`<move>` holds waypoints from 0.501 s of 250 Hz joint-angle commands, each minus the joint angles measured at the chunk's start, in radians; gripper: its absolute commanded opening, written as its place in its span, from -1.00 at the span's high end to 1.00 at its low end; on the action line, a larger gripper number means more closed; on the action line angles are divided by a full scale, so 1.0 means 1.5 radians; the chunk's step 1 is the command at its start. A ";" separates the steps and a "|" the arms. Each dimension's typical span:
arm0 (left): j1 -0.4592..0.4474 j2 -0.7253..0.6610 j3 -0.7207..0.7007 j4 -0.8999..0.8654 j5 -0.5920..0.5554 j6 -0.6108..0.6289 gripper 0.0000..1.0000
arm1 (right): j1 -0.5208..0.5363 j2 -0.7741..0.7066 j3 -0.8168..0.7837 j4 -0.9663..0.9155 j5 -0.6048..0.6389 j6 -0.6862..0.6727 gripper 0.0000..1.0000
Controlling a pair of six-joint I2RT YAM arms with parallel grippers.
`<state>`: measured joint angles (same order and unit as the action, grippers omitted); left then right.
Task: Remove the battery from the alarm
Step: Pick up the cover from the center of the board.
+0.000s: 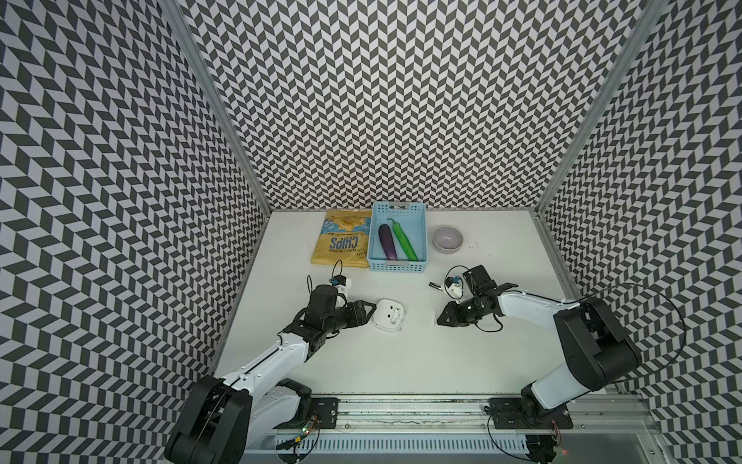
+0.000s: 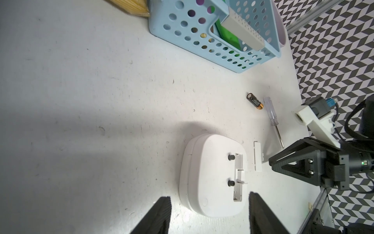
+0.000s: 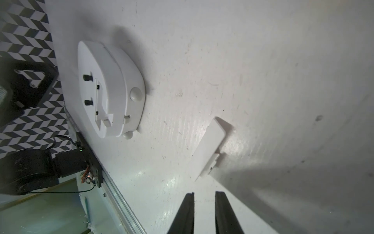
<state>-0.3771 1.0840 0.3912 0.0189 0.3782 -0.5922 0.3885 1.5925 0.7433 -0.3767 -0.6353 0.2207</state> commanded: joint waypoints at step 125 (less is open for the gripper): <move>0.005 -0.014 0.007 -0.001 0.000 0.008 -0.21 | -0.019 0.079 -0.012 0.075 -0.041 0.049 0.53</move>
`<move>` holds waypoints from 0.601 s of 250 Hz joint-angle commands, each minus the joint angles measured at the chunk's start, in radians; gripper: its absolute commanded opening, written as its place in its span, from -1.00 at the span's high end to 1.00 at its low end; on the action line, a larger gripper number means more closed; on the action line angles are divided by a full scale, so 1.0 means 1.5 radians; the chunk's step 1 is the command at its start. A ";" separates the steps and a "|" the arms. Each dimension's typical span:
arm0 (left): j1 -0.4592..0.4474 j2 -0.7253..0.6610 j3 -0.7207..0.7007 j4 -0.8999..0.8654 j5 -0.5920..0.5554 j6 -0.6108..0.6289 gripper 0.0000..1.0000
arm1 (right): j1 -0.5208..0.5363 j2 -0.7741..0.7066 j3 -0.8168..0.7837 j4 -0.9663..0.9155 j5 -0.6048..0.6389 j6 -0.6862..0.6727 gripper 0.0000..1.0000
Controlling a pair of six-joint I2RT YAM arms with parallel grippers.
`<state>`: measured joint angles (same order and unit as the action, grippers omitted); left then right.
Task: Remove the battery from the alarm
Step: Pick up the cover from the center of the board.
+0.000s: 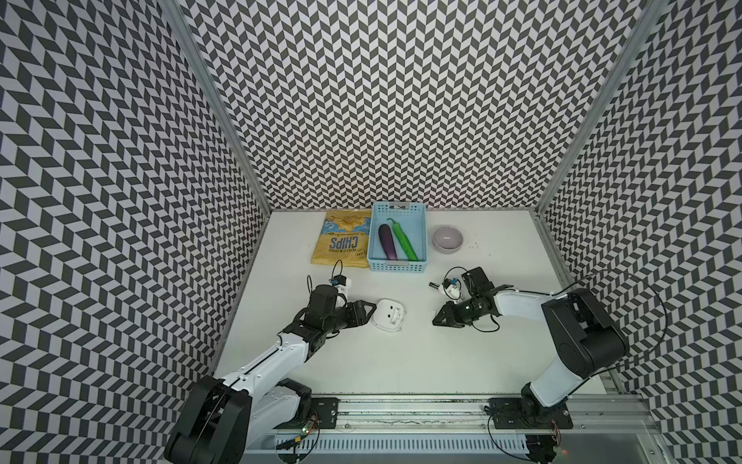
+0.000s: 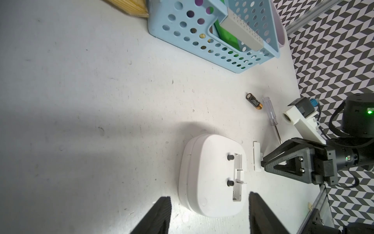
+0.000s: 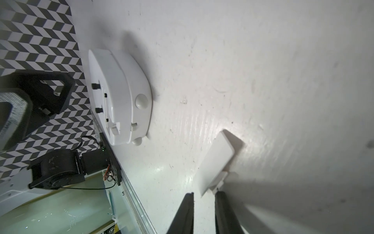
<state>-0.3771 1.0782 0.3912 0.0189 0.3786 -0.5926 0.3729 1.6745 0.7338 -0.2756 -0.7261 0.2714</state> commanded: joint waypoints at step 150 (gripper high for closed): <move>0.005 -0.002 0.012 0.002 0.000 0.010 -0.21 | -0.022 0.061 0.016 0.011 0.034 0.039 0.58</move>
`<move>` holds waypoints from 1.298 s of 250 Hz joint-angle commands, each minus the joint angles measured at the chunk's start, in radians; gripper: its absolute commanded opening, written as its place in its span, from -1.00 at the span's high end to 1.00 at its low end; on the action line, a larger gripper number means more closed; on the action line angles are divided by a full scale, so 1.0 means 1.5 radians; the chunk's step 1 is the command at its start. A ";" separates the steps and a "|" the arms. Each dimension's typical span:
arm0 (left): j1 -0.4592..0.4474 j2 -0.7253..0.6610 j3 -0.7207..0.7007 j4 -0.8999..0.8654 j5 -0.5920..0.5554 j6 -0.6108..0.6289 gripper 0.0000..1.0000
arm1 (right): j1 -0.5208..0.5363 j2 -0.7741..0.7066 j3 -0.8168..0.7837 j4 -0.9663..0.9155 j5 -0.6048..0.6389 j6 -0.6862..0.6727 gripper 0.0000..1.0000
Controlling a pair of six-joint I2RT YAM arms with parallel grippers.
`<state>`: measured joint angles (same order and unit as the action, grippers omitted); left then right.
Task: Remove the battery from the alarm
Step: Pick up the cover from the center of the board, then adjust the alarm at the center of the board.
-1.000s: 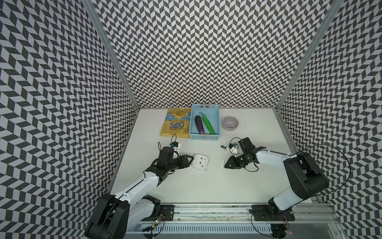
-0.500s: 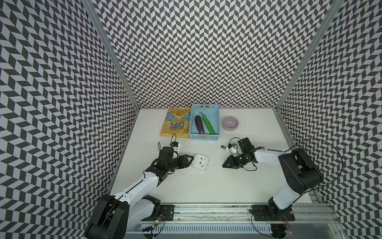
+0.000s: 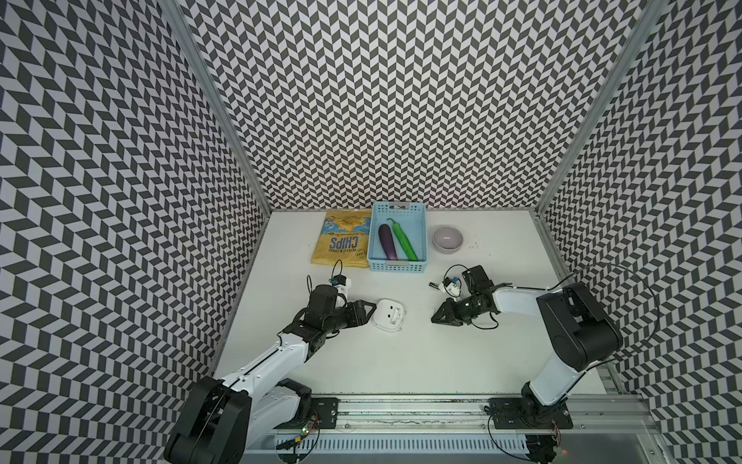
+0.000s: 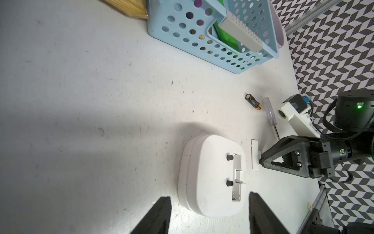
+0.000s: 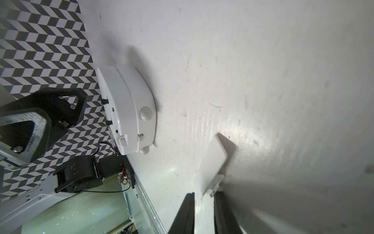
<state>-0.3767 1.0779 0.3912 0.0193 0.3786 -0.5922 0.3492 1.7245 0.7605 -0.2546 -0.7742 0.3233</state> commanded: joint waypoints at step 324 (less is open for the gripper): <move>-0.008 0.132 -0.026 0.171 0.109 -0.028 -0.20 | 0.002 -0.115 0.075 -0.173 0.096 -0.033 1.00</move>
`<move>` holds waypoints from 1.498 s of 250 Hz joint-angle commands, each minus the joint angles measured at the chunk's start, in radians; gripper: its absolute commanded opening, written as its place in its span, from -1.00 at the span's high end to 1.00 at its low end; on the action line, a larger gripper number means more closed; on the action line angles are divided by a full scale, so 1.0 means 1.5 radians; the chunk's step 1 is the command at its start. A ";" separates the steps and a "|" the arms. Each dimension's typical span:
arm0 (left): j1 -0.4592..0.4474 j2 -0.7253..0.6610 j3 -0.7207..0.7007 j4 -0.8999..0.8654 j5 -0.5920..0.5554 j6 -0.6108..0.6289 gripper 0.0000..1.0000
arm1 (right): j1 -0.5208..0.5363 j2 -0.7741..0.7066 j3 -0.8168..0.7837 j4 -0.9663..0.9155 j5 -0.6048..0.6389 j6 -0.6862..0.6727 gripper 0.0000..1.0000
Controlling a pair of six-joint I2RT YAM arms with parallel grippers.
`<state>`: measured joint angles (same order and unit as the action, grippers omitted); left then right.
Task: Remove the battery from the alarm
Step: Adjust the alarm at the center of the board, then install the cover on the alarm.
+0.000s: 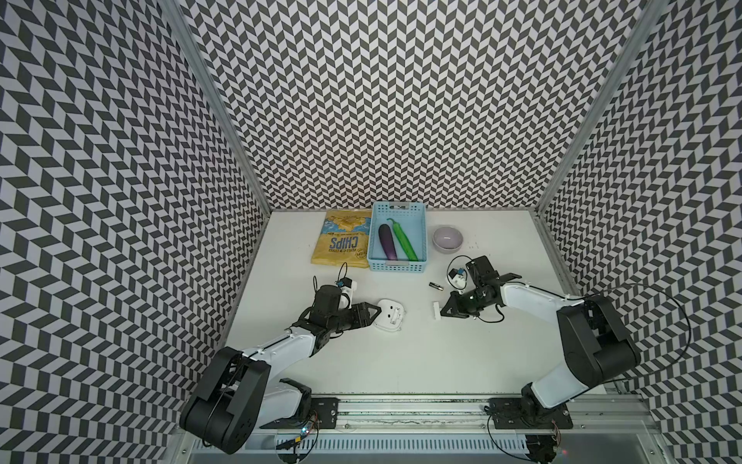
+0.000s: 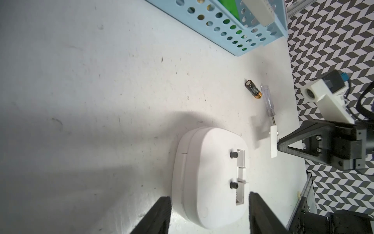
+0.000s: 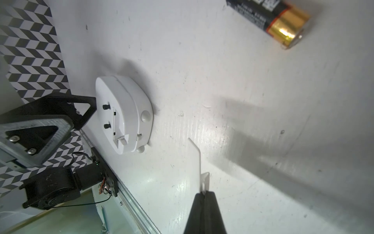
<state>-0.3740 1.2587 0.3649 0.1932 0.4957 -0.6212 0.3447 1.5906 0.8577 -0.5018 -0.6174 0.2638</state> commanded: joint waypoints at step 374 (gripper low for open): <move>-0.087 0.070 -0.024 0.186 -0.021 -0.089 -0.14 | 0.158 0.220 0.356 -0.253 0.035 -0.041 1.00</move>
<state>-0.4889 1.3304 0.3054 0.4225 0.4355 -0.7605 0.5758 1.8957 1.3663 -0.8478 -0.5606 0.2100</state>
